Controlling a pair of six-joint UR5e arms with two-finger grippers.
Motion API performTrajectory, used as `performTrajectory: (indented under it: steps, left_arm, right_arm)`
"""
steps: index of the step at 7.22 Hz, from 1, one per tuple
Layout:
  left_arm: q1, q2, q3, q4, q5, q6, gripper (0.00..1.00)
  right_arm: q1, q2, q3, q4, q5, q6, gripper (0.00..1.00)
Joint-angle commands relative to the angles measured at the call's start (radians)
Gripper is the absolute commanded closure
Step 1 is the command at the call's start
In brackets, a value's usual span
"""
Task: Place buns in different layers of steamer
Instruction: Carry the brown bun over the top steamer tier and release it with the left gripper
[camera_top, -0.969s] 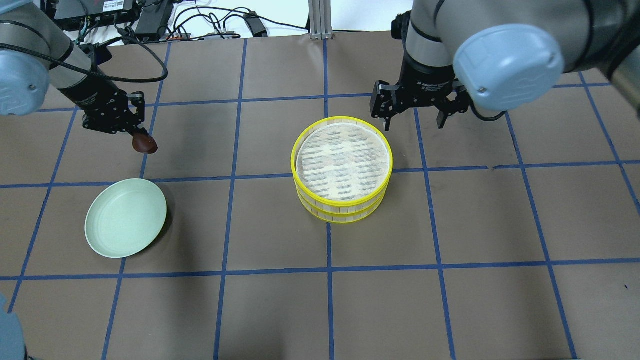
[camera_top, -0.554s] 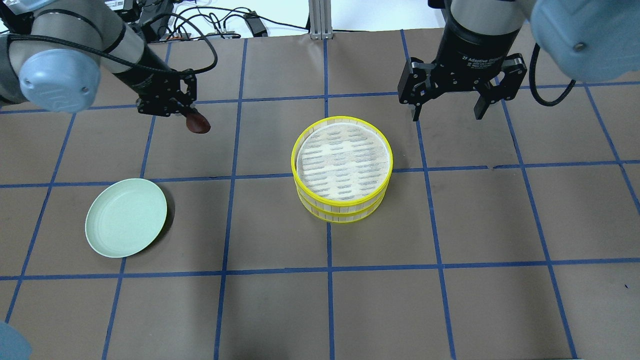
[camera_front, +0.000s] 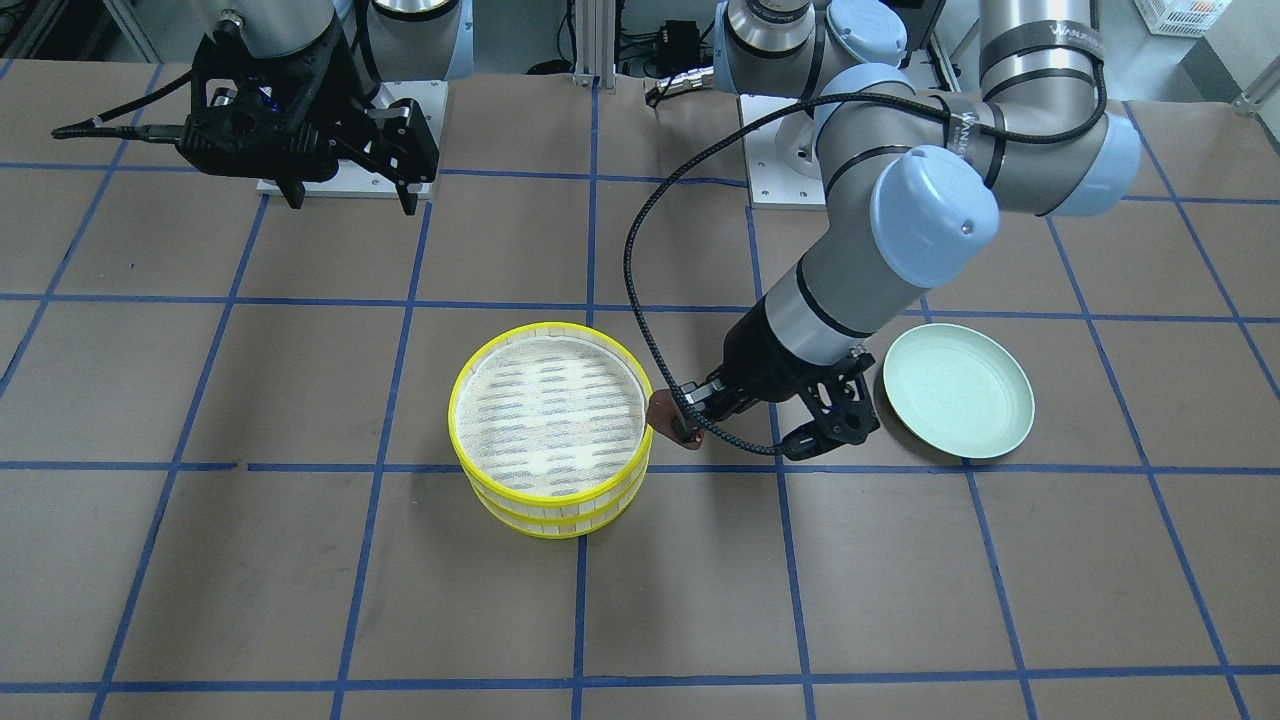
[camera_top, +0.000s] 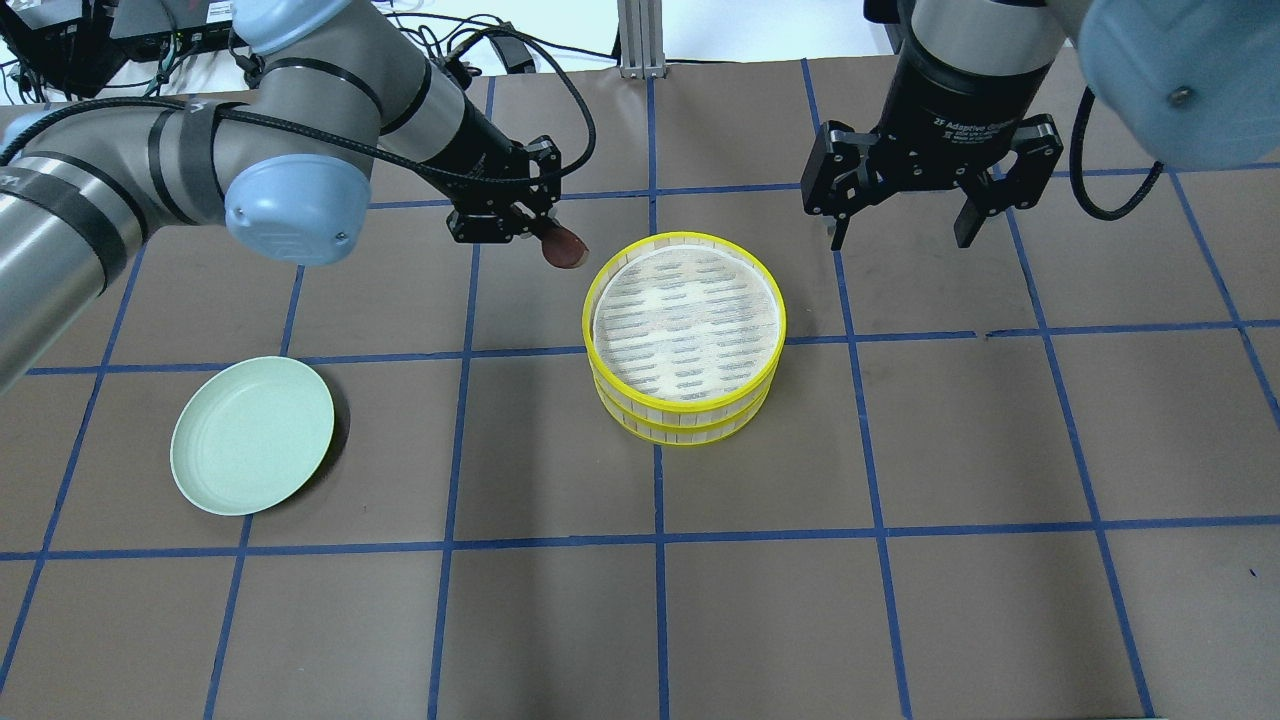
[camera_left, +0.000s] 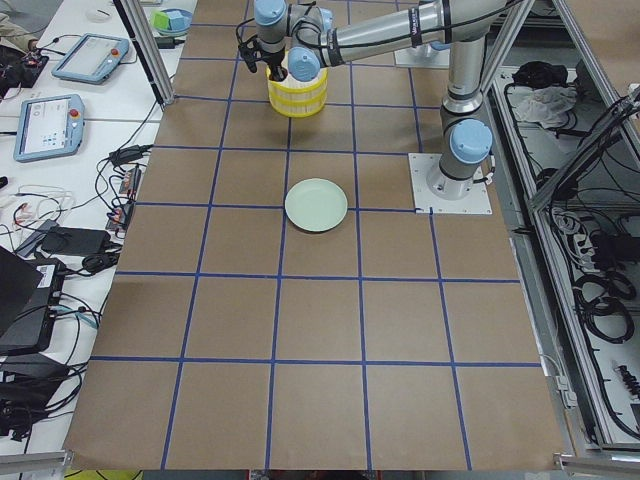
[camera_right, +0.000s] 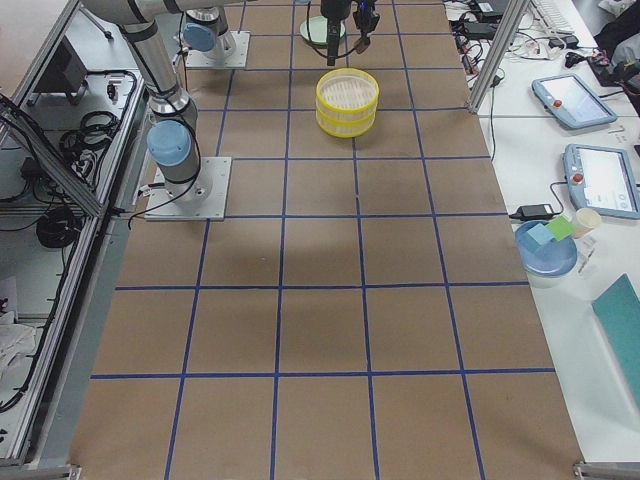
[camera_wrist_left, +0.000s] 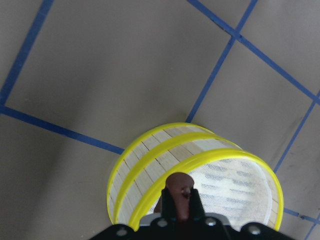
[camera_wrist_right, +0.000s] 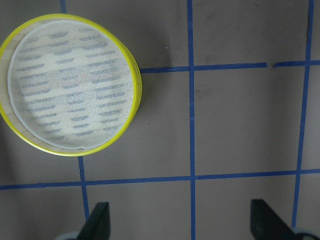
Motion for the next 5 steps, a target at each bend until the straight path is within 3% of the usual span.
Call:
performTrajectory:
  steps: [1, 3, 4, 5]
  left_arm:
    - [-0.044, -0.038, -0.010, 0.048, -0.113, -0.025, 1.00]
    - [-0.096, -0.064, -0.011, 0.063, -0.143, -0.117, 0.95]
    - [-0.099, -0.064, -0.025, 0.063, -0.140, -0.102, 0.61]
    - [-0.099, -0.067, -0.029, 0.067, -0.143, -0.109, 0.01]
  right_arm:
    - [0.001, -0.001, 0.002, 0.000, 0.001, 0.000, 0.00]
    - [0.001, -0.001, 0.002, 0.000, 0.001, -0.001, 0.00]
    - [0.001, -0.001, 0.002, 0.000, -0.001, -0.001, 0.00]
    - [0.001, -0.001, 0.002, 0.000, -0.002, -0.003, 0.00]
